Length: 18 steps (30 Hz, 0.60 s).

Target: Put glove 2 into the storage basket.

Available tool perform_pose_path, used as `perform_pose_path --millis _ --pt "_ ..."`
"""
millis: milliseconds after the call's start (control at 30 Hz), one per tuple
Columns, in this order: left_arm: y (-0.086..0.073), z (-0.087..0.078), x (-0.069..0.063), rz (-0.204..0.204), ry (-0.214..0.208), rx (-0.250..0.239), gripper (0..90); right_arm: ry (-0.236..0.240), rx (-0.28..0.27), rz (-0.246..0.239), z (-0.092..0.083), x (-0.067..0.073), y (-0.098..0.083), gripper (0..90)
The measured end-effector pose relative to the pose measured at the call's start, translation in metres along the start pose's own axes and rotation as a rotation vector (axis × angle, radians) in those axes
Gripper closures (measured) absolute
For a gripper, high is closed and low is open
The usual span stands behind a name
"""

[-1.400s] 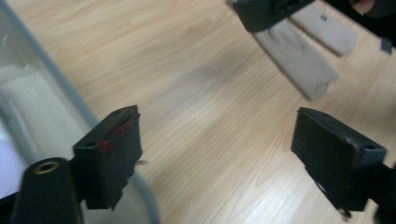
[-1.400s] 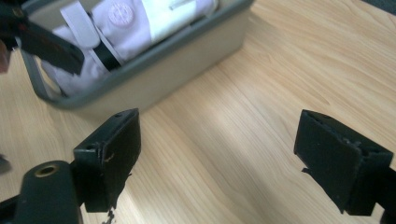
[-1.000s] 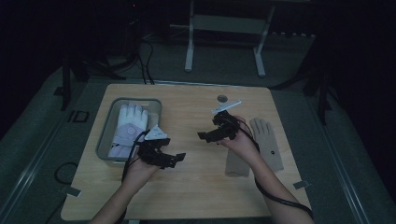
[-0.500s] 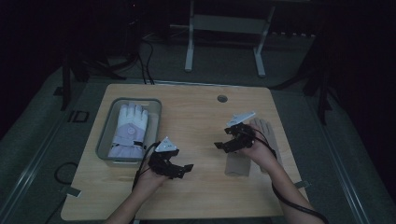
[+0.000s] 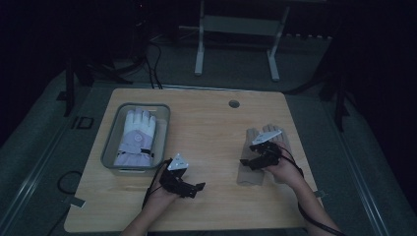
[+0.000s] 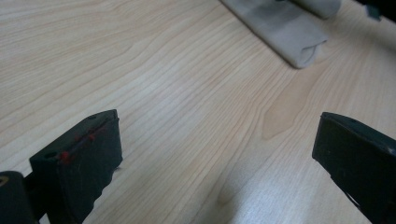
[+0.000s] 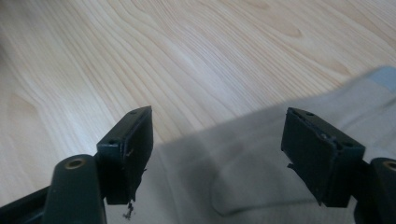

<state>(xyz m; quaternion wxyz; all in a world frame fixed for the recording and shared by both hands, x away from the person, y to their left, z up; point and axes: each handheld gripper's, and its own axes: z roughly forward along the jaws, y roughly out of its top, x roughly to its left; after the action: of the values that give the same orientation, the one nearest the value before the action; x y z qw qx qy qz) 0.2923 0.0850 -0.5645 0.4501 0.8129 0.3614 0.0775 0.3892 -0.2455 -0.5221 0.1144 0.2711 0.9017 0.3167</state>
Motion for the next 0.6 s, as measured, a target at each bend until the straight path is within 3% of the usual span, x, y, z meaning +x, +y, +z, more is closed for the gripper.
perform_pose_path --millis 200,300,433,533,600 --pt "-0.003 -0.003 0.004 0.006 0.051 -0.068 1.6 -0.031 0.029 -0.014 0.004 -0.004 -0.015 28.6" --pt "-0.006 -0.005 0.007 0.007 0.052 -0.098 1.8 -0.035 0.037 -0.015 0.008 -0.006 -0.022 28.7" --pt "-0.009 -0.004 0.003 0.048 0.074 -0.104 1.8 -0.035 0.024 -0.020 0.011 -0.007 -0.027 29.9" --pt "-0.010 -0.003 -0.001 0.090 0.092 -0.110 1.8 -0.059 0.027 -0.052 0.010 -0.005 -0.028 32.5" --pt "-0.011 -0.003 -0.002 0.090 0.086 -0.128 1.8 -0.058 0.019 -0.041 0.011 -0.005 -0.029 32.9"
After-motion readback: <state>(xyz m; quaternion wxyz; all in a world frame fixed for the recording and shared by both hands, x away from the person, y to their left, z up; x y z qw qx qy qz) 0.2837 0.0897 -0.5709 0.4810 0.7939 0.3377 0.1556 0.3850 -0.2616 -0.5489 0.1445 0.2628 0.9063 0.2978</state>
